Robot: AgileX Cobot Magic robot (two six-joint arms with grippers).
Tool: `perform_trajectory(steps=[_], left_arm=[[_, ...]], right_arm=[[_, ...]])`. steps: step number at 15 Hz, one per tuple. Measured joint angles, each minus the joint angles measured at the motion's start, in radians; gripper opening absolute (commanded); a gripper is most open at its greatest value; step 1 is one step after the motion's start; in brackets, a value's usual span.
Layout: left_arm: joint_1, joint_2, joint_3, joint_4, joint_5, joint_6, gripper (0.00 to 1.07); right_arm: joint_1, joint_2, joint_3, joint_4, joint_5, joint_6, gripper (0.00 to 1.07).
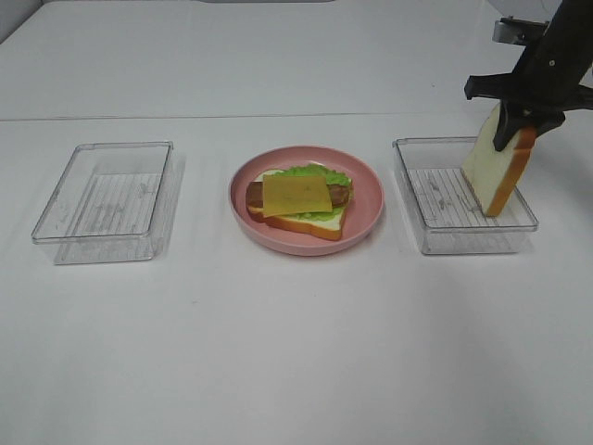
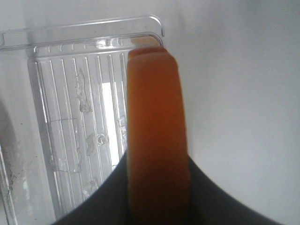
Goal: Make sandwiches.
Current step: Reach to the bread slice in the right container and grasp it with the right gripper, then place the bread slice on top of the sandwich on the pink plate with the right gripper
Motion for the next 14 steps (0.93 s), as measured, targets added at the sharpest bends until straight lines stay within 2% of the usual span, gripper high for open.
perform_trajectory(steps=[12, 14], left_arm=[[0.000, 0.000, 0.000, 0.000, 0.000, 0.000, 1.02], [0.000, 0.000, 0.000, 0.000, 0.000, 0.000, 1.02]], right_arm=[[0.000, -0.001, -0.009, 0.027, 0.081, 0.001, 0.00], [0.000, -0.057, -0.009, 0.099, 0.126, 0.001, 0.00]])
